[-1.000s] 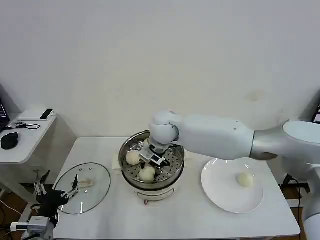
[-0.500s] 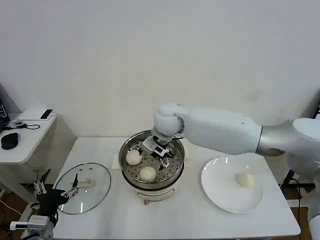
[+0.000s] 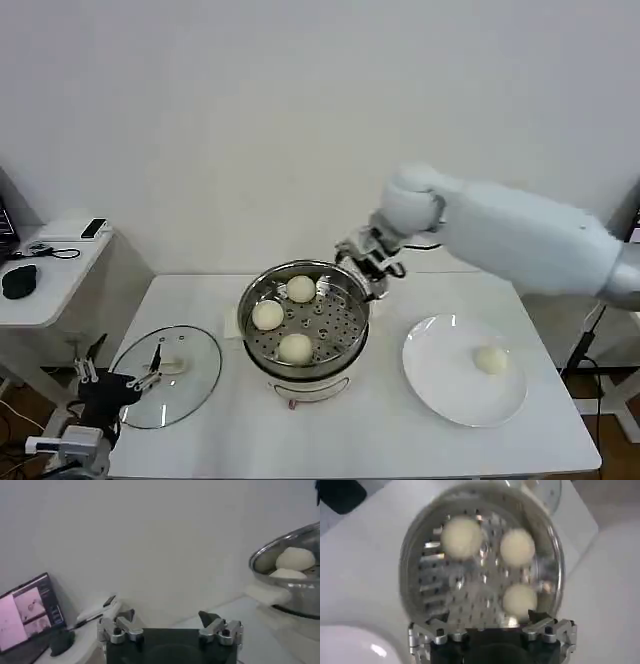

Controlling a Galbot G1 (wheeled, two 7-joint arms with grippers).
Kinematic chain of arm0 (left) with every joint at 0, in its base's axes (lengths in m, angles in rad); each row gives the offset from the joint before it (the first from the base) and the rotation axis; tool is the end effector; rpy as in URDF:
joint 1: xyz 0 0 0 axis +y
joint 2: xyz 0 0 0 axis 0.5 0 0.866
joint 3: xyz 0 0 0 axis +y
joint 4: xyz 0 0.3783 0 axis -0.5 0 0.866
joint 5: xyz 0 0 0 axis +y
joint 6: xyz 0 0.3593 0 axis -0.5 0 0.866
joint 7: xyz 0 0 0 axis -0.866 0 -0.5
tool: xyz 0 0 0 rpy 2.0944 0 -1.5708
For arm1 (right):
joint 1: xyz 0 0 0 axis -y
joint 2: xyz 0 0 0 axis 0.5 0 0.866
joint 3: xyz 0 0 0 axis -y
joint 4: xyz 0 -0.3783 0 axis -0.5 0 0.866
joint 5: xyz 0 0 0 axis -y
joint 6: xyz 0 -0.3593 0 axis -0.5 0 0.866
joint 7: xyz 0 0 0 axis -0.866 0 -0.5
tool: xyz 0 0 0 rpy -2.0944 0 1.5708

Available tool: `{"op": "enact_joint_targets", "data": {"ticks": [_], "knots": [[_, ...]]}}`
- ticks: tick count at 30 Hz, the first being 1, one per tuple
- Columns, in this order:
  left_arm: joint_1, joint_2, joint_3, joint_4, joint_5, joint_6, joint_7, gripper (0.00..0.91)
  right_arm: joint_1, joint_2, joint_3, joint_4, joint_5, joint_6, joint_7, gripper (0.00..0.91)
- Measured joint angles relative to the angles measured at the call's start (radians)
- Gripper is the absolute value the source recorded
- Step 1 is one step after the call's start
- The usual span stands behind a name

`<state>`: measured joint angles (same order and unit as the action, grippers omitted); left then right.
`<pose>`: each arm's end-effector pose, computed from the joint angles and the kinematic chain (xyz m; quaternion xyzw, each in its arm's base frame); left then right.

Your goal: Take steamed baozi put them in steamer then cover it.

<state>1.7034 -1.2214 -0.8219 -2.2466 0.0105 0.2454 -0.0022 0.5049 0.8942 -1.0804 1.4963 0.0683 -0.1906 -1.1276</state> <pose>0.1415 0.1300 -0.2554 0.0383 -0.9693 -0.2279 0.0837 0.5397 0.0256 -0.0220 0.5758 -0.4506 0.6554 0.1892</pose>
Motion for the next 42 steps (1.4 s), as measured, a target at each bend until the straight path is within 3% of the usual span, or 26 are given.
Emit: {"op": "enact_joint_targets", "data": {"ticks": [11, 19, 29, 42], "knots": [[-0.012, 0.021, 0.048, 0.011, 0.011, 0.0, 0.0, 0.907, -0.206, -0.32, 0.143, 0.051, -0.092, -0.001, 0.016, 0.907], [-0.018, 0.032, 0.068, 0.017, 0.015, 0.003, 0.001, 0.907, -0.437, -0.473, 0.285, 0.061, -0.181, 0.021, 0.031, 0.907], [-0.003, 0.032, 0.066, 0.013, 0.02, 0.003, 0.001, 0.907, -0.686, -0.5, 0.469, -0.007, -0.274, 0.049, 0.051, 0.907], [0.001, 0.03, 0.051, 0.021, 0.02, 0.003, 0.002, 0.907, -0.791, -0.429, 0.551, -0.133, -0.328, 0.057, 0.074, 0.907]]}}
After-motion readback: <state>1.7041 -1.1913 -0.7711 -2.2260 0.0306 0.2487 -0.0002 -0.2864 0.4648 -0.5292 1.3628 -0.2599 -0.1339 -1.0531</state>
